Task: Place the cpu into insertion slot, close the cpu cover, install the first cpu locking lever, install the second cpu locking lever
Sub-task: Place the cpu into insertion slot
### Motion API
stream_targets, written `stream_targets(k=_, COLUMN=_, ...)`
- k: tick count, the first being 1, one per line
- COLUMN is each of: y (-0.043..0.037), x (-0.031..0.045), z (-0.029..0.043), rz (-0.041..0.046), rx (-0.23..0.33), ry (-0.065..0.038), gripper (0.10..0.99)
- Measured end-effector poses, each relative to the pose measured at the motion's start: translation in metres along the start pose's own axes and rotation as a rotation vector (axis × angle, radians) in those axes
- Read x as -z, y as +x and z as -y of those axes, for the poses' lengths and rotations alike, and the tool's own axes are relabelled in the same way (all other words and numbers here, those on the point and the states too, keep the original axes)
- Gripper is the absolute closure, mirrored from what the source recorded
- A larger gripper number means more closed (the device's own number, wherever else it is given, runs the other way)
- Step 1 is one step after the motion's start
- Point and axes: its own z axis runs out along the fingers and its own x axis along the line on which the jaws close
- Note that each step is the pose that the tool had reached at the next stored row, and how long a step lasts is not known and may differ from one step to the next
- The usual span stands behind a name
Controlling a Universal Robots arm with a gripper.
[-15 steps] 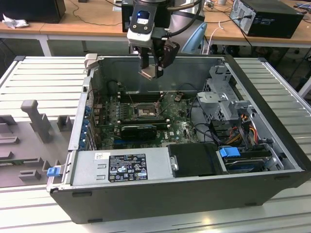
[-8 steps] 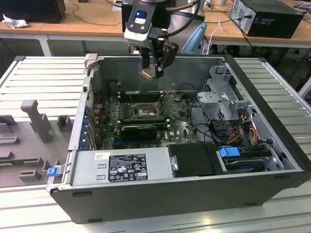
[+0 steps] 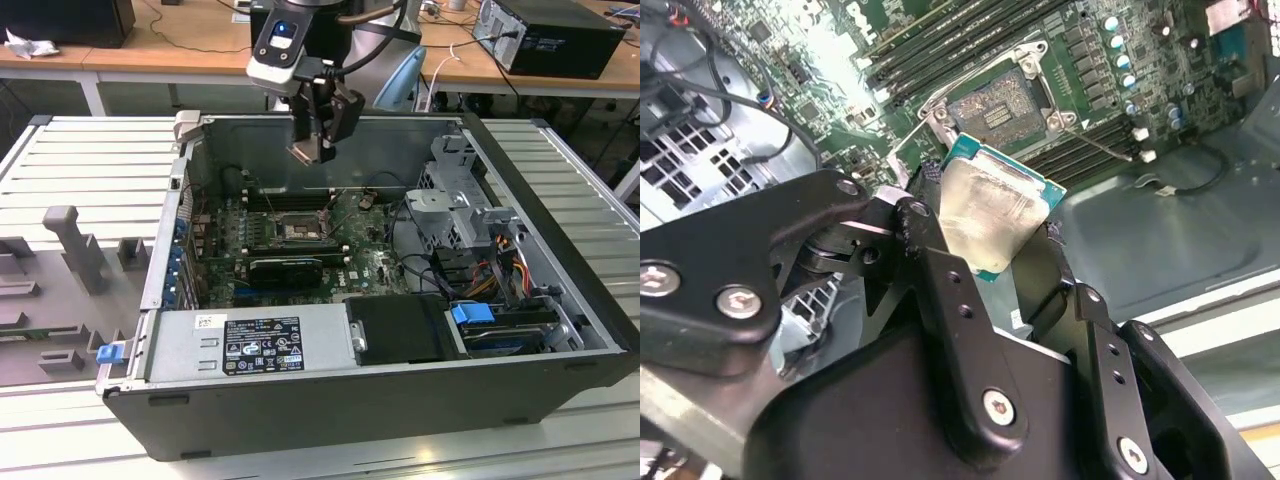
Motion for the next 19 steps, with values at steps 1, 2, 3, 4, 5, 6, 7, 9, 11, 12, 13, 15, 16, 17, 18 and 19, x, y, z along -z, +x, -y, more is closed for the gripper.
stream_targets(k=1, y=0.0, x=-0.0001, z=0.0, rz=0.0011, rx=-0.01, ry=0.0, gripper=0.561)
stream_targets(k=2, y=0.0, x=-0.0003, z=0.0, rz=0.0019, rx=-0.02, ry=0.0, gripper=0.561)
stream_targets(k=3, y=0.0, x=-0.0004, z=0.0, rz=0.0026, rx=-0.028, ry=0.0, gripper=0.561)
stream_targets(k=4, y=0.0, x=-0.0006, z=0.0001, rz=0.0036, rx=-0.038, ry=0.0, gripper=0.561)
stream_targets(k=5, y=0.0, x=-0.0007, z=0.0001, rz=0.004, rx=-0.043, ry=0.0, gripper=0.561)
stream_targets(k=6, y=0.0, x=-0.0008, z=0.0001, rz=0.0045, rx=-0.049, ry=-0.001, gripper=0.561)
stream_targets(k=7, y=0.0, x=-0.0009, z=0.0001, rz=0.0051, rx=-0.057, ry=-0.001, gripper=0.561)
stream_targets(k=9, y=0.0, x=-0.0012, z=0.0001, rz=0.006, rx=-0.067, ry=-0.001, gripper=0.561)
stream_targets(k=11, y=0.0, x=-0.0014, z=0.0001, rz=0.0071, rx=-0.078, ry=-0.001, gripper=0.561)
stream_targets(k=12, y=0.0, x=-0.0016, z=0.0002, rz=0.0076, rx=-0.085, ry=-0.001, gripper=0.561)
stream_targets(k=13, y=0.0, x=-0.0017, z=0.0002, rz=0.0083, rx=-0.093, ry=-0.001, gripper=0.561)
stream_targets(k=15, y=0.0, x=-0.002, z=0.0002, rz=0.0098, rx=-0.109, ry=-0.002, gripper=0.561)
stream_targets(k=16, y=0.0, x=-0.0021, z=0.0002, rz=0.0108, rx=-0.119, ry=-0.002, gripper=0.561)
stream_targets(k=17, y=0.0, x=-0.0023, z=0.0002, rz=0.0126, rx=-0.136, ry=-0.002, gripper=0.561)
stream_targets(k=18, y=0.0, x=-0.0027, z=0.0002, rz=0.0172, rx=-0.188, ry=-0.003, gripper=0.561)
stream_targets(k=19, y=0.0, x=-0.003, z=0.0003, rz=0.0198, rx=-0.216, ry=-0.003, gripper=0.561)
